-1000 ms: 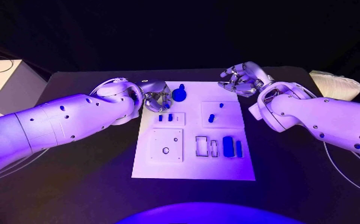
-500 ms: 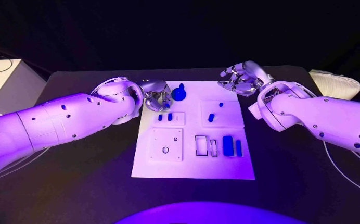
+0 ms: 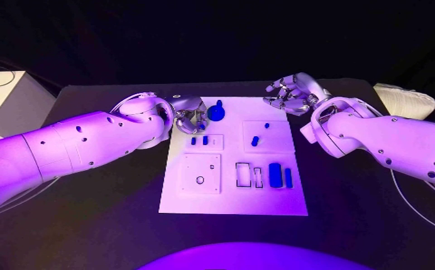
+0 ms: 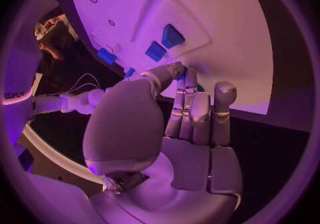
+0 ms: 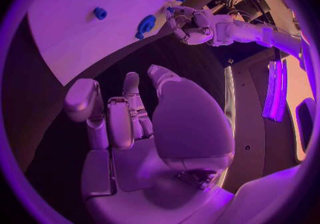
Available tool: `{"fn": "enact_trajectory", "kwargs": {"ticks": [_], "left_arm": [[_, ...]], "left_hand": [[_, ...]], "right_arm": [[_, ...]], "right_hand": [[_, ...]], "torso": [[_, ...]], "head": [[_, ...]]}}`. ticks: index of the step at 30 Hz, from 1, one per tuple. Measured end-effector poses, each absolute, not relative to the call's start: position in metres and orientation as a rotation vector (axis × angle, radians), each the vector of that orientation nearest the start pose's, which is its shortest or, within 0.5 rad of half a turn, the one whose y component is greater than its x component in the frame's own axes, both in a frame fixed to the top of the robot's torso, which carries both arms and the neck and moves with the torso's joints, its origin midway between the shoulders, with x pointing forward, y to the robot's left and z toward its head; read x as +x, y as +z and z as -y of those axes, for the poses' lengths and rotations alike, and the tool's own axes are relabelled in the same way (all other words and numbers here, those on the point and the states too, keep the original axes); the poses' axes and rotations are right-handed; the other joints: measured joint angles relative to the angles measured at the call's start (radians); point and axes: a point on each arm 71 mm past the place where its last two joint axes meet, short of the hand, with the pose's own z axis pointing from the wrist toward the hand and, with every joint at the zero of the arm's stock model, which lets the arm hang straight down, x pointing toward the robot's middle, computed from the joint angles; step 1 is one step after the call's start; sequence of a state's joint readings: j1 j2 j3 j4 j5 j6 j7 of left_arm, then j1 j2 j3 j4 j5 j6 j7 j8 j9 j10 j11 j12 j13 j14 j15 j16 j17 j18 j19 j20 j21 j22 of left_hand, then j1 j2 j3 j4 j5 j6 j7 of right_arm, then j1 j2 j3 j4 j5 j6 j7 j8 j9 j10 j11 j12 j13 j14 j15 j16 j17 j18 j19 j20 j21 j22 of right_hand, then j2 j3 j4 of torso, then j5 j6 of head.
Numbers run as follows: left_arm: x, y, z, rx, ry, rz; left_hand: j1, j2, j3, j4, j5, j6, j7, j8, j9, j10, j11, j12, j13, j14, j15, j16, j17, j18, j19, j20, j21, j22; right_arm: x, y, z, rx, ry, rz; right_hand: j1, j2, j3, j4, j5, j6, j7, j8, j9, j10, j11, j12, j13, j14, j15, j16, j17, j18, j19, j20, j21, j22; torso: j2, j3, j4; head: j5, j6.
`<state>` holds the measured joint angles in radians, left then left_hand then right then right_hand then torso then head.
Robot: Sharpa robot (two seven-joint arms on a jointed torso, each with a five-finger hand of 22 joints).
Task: Assemble the parts on the task board
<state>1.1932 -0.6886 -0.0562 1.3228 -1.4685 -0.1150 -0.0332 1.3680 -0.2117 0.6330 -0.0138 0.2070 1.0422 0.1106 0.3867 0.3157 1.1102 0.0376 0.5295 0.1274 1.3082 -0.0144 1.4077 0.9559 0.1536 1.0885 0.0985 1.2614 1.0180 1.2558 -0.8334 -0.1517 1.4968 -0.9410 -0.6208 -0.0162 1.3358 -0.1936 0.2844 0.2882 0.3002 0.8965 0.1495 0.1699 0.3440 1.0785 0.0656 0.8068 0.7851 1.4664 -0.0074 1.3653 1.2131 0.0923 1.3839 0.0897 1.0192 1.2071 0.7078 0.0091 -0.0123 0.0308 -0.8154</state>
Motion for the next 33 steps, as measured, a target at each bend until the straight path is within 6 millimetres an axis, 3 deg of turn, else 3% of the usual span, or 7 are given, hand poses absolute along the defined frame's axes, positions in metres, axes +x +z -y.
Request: {"fn": "enact_trajectory", "kwargs": {"ticks": [9,14,21,27,29,33], "left_arm": [[0.5103,-0.218,-0.1728,0.29,-0.639,-1.85],[0.5095,-0.2187,-0.1733,0.289,-0.64,-1.848],[0.508,-0.2221,-0.1746,0.284,-0.638,-1.853],[0.5073,-0.2229,-0.1751,0.279,-0.633,-1.853],[0.5071,-0.223,-0.1753,0.277,-0.632,-1.853],[0.5068,-0.2233,-0.1759,0.273,-0.629,-1.853]], "left_hand": [[0.004,-0.001,0.0,0.0,0.0,0.0,0.0,-0.001,0.0,0.0,0.0,0.0,0.0,0.003,-0.003,0.0,0.004,0.0,0.0,0.0,0.0,-0.005],[0.006,-0.001,0.0,0.0,0.0,-0.037,0.014,-0.036,0.013,-0.006,0.006,-0.004,0.007,0.003,-0.003,0.0,-0.006,0.0,0.0,0.0,0.0,-0.011],[0.005,-0.002,-0.004,0.004,0.0,-0.067,0.02,-0.071,-0.006,-0.002,0.009,-0.004,0.013,0.0,0.0,0.0,-0.01,0.0,-0.004,0.004,-0.004,-0.015],[-0.001,-0.008,-0.007,0.007,0.0,-0.074,0.023,-0.082,-0.009,0.0,0.012,-0.004,0.016,-0.004,0.004,0.0,-0.012,0.0,-0.004,0.004,-0.004,-0.017],[-0.005,-0.012,-0.007,0.007,0.0,-0.085,0.023,-0.088,-0.011,0.001,0.013,-0.004,0.018,-0.004,0.004,0.0,-0.012,0.0,-0.004,0.004,-0.004,-0.018],[-0.005,-0.012,-0.007,0.007,0.0,-0.085,0.024,-0.091,-0.012,0.002,0.013,-0.004,0.019,-0.004,0.004,0.0,-0.012,0.0,-0.004,0.004,-0.004,-0.018]], "right_arm": [[0.4923,-0.1877,0.2207,0.38,0.799,-1.54],[0.4923,-0.1877,0.221,0.381,0.799,-1.54],[0.4924,-0.1878,0.2213,0.381,0.798,-1.54],[0.4927,-0.1879,0.2219,0.382,0.796,-1.539],[0.4928,-0.1879,0.2221,0.382,0.796,-1.539],[0.4929,-0.1879,0.2223,0.382,0.795,-1.539]], "right_hand": [[0.0,0.0,0.0,0.0,0.0,-0.001,-0.002,0.0,0.0,0.0,0.0,0.0,0.0,0.0,0.0,0.0,0.0,0.0,0.0,0.0,0.0,0.0],[0.0,0.0,0.0,0.0,0.0,-0.002,-0.002,0.0,0.0,0.0,0.0,0.0,-0.002,0.0,0.0,0.0,0.0,0.0,0.0,0.0,0.0,-0.002],[0.0,0.0,0.0,0.0,0.0,-0.002,-0.002,0.0,0.0,0.0,0.0,0.0,-0.002,0.0,0.0,-0.004,-0.002,0.0,0.0,0.0,-0.007,-0.005],[-0.005,-0.005,0.0,0.0,0.0,-0.002,-0.002,0.0,0.0,0.0,0.0,-0.006,-0.007,0.0,0.0,-0.01,-0.012,0.0,-0.004,-0.004,-0.022,-0.016],[-0.005,-0.005,0.0,0.0,0.0,-0.002,-0.002,0.0,0.0,0.0,0.0,-0.006,-0.008,0.0,0.0,-0.01,-0.013,0.014,-0.004,-0.004,-0.028,-0.017],[-0.005,-0.005,0.001,-0.001,0.0,-0.002,-0.002,0.0,0.0,0.0,0.0,-0.006,-0.008,0.0,0.0,-0.01,-0.013,0.015,-0.004,-0.004,-0.028,-0.017]], "torso": [[-0.001,-0.0007,0.0011],[-0.001,-0.0007,0.0011],[-0.001,-0.0008,0.0011],[-0.001,-0.001,0.0008],[-0.001,-0.001,0.0008],[-0.001,-0.0009,0.0007]], "head": [[0.001,0.0],[0.001,0.001],[0.001,0.003],[0.002,0.003],[0.002,0.003],[0.002,0.002]]}}
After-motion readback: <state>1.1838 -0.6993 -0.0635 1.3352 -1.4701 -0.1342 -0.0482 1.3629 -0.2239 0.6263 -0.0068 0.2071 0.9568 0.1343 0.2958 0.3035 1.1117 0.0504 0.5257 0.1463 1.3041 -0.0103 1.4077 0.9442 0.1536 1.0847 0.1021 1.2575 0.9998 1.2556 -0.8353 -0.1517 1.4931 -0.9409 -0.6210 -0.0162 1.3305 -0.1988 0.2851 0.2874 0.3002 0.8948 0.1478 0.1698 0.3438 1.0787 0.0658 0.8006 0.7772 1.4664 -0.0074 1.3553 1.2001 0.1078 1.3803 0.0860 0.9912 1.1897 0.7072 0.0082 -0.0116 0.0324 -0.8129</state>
